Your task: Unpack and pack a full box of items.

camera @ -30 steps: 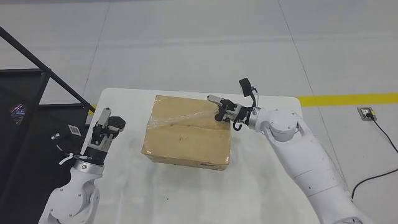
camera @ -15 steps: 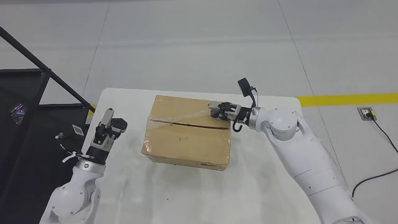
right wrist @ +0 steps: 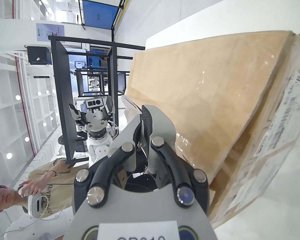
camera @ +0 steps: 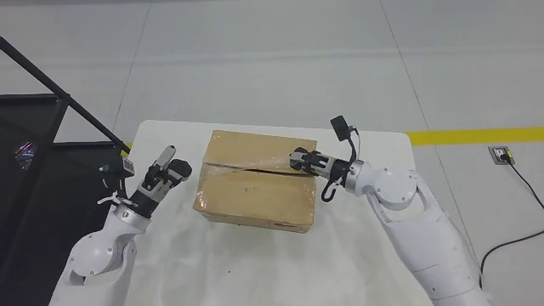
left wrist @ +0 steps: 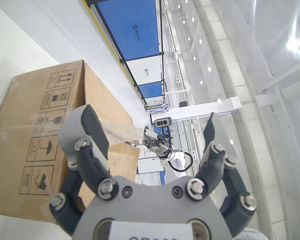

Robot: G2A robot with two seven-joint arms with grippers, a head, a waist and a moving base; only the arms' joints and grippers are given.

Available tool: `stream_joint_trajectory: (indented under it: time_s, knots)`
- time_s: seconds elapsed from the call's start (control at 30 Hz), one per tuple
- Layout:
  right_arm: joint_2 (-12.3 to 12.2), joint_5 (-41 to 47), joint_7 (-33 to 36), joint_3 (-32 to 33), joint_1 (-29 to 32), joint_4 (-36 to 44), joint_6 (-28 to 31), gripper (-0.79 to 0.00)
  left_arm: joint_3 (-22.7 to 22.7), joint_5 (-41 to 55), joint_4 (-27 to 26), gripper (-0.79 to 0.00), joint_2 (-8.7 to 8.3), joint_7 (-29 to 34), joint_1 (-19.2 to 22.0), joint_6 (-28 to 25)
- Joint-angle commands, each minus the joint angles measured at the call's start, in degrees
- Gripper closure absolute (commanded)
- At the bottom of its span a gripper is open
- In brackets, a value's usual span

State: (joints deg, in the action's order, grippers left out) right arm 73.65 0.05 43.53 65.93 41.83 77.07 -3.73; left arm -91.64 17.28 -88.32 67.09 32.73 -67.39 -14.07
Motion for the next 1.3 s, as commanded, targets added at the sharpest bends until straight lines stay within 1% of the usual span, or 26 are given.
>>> stream_joint_trajectory:
  time_s: [0.0,0.2,0.43,0.77,1.13,1.27]
  knots:
    - [-0.2,-0.3,-0.9,0.5,1.7,1.8,0.2,0.000,0.7,-0.6,1.2,-0.785,-0.09,1.8,1.3,0.3]
    - [-0.5,-2.0,-5.2,1.0,5.4,5.0,0.2,0.000,3.3,-1.3,3.6,-0.785,-0.06,4.3,4.1,0.7]
    - [-0.6,-2.7,-9.0,2.0,8.0,7.2,-1.0,0.000,5.5,-1.7,5.3,-0.785,0.03,4.9,6.4,1.5]
    - [-0.7,-3.0,-9.7,2.2,8.9,8.3,-2.3,0.000,7.4,-2.2,6.7,-0.785,0.10,4.7,8.6,2.2]
    - [-0.8,-4.6,-10.3,2.0,9.2,8.2,-3.2,0.000,10.1,-2.5,10.3,-0.785,0.35,4.7,11.9,3.5]
    - [-1.0,-4.9,-10.1,2.6,10.1,9.1,-2.9,0.000,10.7,-2.4,10.8,-0.785,0.42,4.8,12.4,3.3]
